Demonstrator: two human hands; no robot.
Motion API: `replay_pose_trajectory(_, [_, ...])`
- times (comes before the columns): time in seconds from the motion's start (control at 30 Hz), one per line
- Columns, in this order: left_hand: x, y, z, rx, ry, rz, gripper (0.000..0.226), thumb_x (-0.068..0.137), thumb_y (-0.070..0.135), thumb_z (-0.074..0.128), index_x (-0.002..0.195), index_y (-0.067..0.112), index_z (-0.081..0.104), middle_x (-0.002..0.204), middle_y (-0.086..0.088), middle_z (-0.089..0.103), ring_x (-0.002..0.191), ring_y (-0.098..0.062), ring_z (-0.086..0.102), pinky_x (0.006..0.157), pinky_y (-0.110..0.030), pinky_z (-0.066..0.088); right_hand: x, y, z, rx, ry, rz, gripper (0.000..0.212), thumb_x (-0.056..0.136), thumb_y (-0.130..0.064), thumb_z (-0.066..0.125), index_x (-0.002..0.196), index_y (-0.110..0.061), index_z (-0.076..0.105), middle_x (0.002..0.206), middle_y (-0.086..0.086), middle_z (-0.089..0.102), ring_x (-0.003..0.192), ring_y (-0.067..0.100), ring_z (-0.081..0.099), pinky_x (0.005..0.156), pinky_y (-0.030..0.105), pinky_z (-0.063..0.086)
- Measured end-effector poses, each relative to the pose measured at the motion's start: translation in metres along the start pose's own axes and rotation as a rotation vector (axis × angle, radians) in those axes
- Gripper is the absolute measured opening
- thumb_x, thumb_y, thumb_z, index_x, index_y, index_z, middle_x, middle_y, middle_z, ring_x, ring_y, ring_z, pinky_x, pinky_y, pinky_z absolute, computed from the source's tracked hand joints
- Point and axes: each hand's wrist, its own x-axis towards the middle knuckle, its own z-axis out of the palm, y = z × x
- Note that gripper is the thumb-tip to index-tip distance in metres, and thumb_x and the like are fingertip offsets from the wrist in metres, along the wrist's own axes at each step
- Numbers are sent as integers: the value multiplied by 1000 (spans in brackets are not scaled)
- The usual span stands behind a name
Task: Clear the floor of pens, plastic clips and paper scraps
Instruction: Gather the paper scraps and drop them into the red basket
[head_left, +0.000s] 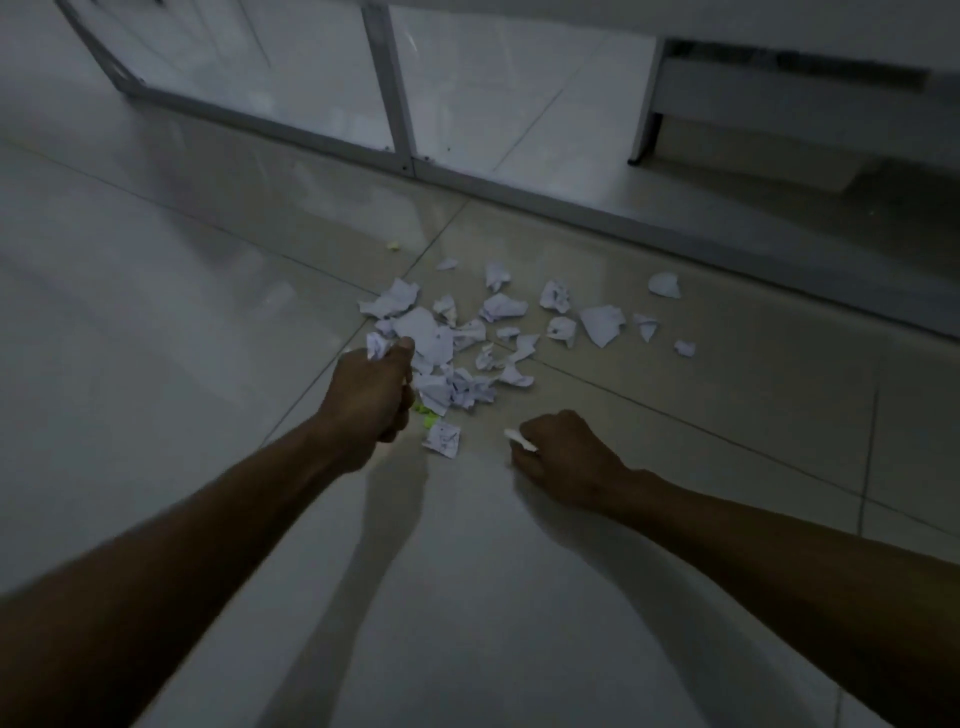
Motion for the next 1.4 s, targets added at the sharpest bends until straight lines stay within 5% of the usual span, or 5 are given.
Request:
replay_pose_trajectory(0.43, [22,47,-71,492,-202,61,49,98,41,48,57,16,37,42,1,34,34,-11,25,39,-19,22,64,-44,-102,40,-154,231,38,101,-29,45,86,-1,65,89,19,63,86,31,61,70,33,42])
replay_pose_trajectory(0.6, [119,7,-54,509,29,181,57,95,49,49,50,16,35,46,-2,37,46,-18,38,47,-26,25,76,-23,-78,303,70,573,50,97,-47,48,73,-5,60,59,3,53,50,10,48,39,12,30])
replay_pose_trajectory(0.87, [221,-22,-46,755,387,811,40,100,19,47,67,-1,53,66,-27,54,59,-34,55,58,-33,32,81,29,-64,227,670,776,49,91,-37,63,66,4,64,65,14,62,64,24,58,60,33,41])
replay_pose_trajectory(1.23, [251,-55,-7,688,-88,1218,51,102,42,27,122,7,58,125,-26,50,115,-32,39,106,-27,24,110,133,-82,-15,796,696,33,89,-24,67,86,8,66,103,26,57,93,30,56,77,23,34])
replay_pose_trajectory(1.4, [260,-69,-5,793,-165,1149,67,102,46,23,107,-2,70,126,-34,54,124,-30,36,110,-33,19,119,147,-67,39,640,747,43,95,-33,57,123,-1,60,135,15,55,127,31,49,109,40,34])
